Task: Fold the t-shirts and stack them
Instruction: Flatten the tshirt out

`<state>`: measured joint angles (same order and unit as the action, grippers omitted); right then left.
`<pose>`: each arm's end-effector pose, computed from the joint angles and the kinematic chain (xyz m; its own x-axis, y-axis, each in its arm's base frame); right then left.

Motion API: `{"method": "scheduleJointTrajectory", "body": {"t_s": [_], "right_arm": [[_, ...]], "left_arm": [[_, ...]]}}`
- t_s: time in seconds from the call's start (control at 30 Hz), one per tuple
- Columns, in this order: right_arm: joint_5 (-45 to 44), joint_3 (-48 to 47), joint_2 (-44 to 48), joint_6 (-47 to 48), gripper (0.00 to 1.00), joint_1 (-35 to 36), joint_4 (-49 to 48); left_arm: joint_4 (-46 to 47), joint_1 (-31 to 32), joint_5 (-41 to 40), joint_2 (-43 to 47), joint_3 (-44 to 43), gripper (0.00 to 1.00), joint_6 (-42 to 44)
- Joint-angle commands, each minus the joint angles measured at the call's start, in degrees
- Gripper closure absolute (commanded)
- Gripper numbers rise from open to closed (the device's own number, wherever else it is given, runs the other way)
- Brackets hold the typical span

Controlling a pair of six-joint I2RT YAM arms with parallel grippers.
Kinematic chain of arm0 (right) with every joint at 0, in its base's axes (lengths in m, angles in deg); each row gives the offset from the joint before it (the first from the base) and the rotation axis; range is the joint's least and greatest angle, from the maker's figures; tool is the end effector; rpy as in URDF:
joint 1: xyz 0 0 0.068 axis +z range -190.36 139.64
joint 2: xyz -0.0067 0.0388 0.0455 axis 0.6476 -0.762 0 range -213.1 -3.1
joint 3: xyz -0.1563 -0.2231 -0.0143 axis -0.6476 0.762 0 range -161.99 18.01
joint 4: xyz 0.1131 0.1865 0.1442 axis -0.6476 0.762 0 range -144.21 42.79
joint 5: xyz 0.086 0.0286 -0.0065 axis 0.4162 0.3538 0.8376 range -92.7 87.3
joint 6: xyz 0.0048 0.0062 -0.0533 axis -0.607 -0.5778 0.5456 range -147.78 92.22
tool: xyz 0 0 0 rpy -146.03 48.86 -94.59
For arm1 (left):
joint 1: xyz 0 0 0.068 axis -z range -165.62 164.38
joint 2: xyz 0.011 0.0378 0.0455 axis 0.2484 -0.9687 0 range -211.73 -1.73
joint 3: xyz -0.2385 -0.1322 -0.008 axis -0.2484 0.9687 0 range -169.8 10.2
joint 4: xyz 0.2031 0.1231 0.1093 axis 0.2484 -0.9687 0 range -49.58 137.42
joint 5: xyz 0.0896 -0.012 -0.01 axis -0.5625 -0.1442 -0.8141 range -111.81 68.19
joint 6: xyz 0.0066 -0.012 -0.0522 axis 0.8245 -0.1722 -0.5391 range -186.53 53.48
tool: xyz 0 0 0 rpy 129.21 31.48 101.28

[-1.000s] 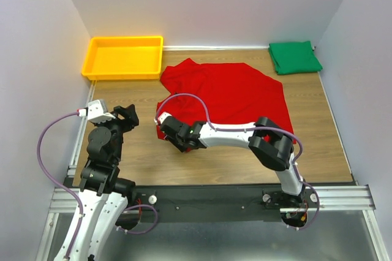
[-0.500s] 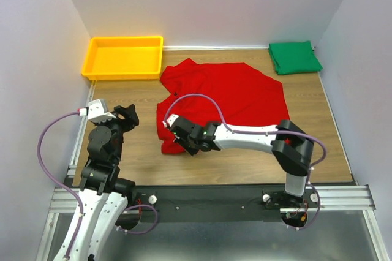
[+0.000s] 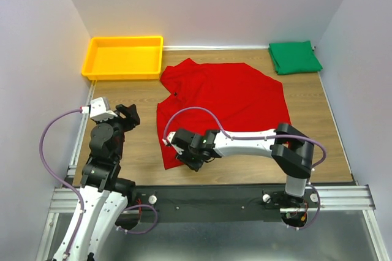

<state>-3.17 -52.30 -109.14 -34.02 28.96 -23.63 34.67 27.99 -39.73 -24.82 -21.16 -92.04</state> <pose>0.1312 0.3469 0.1725 -0.4230 -0.8130 -0.4001 -0.8937 0.4471 0.0363 0.1179 -0.0173 0.3031 -0.0367 -0.4128 -0.9101 -0.0997 0.9077 -0.4077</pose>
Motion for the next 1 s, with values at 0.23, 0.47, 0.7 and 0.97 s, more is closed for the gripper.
{"method": "scheduleJointTrajectory", "body": {"t_s": [0.23, 0.47, 0.7, 0.97], "right_arm": [[-17.0, -7.1, 0.0, -5.4, 0.60, -0.1, 1.3], [-22.4, 3.1, 9.9, -17.3, 0.57, -13.7, 1.5], [-26.2, 16.0, 24.5, -24.8, 0.41, -31.8, 1.7], [-18.2, 28.3, 35.5, -28.3, 0.38, -50.2, -0.5]], "left_arm": [[2.6, -0.2, 4.7, -2.7, 1.2, 0.28, 0.8], [3.9, -0.2, 20.3, -22.5, -2.4, 0.27, -0.1], [-2.1, 4.2, 25.5, -41.1, -8.0, 0.28, 0.3], [-1.4, 7.0, 25.2, -49.8, -5.5, 0.32, -4.3]]}}
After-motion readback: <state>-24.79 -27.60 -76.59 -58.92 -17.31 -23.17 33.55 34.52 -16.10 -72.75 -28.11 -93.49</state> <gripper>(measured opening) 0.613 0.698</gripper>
